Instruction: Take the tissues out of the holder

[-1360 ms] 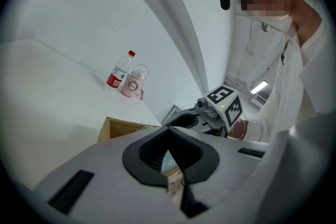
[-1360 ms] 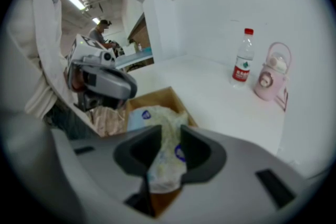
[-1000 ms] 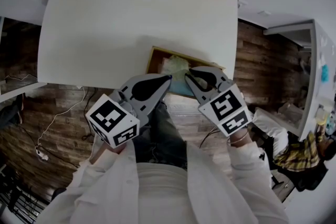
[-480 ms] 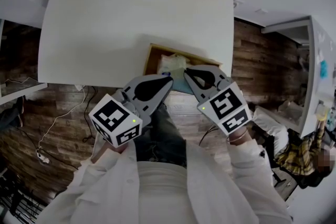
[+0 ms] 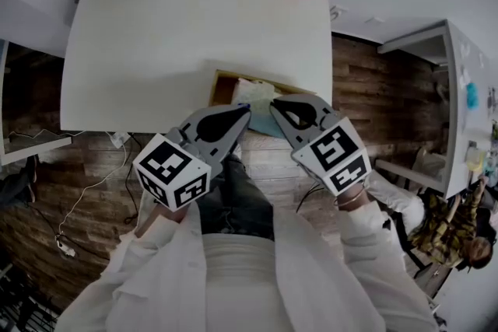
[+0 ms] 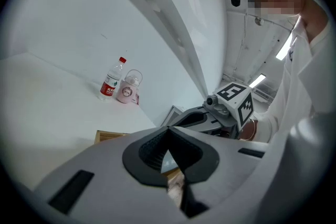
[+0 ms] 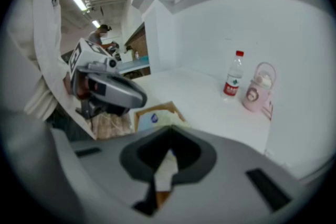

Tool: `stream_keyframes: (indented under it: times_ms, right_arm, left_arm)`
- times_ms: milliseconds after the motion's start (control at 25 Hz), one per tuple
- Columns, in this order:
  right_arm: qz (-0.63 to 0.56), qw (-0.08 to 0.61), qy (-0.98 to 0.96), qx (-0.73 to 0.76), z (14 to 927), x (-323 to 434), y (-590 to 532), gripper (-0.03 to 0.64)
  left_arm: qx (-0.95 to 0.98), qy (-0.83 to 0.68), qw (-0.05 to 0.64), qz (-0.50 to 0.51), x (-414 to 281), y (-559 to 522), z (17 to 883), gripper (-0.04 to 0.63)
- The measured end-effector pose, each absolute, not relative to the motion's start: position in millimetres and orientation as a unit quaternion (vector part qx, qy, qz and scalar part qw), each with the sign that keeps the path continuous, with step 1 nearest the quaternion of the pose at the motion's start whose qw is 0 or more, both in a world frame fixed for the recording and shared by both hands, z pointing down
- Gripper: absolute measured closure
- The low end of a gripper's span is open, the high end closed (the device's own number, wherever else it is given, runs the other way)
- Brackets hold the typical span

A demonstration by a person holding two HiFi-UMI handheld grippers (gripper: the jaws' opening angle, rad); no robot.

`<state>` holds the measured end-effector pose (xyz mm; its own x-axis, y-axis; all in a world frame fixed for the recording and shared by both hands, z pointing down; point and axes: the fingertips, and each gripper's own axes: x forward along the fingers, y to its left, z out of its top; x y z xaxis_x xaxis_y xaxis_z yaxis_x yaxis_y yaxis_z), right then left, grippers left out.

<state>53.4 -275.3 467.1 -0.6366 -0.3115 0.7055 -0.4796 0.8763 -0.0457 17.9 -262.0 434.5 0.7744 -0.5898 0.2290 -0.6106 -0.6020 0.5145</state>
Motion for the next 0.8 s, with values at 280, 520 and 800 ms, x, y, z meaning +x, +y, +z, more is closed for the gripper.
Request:
stream_keyframes:
  times_ms: [280, 520, 800]
  right_arm:
    - [0.105, 0.346, -0.899, 0.246, 447, 63, -267, 0.601]
    - [0.093, 0.327, -0.901, 0.27, 430, 70, -271, 0.601]
    - [0.088, 0.268, -0.912, 0.297, 395, 70, -282, 0.601]
  left_arm:
    - [0.909, -0.325, 0.259, 0.02, 27, -260, 411, 0.583]
    - [0.916, -0.327, 0.232, 0.013, 26, -263, 394, 0.583]
    - [0.918, -0.336, 0.21, -0.002, 19, -269, 375, 0.583]
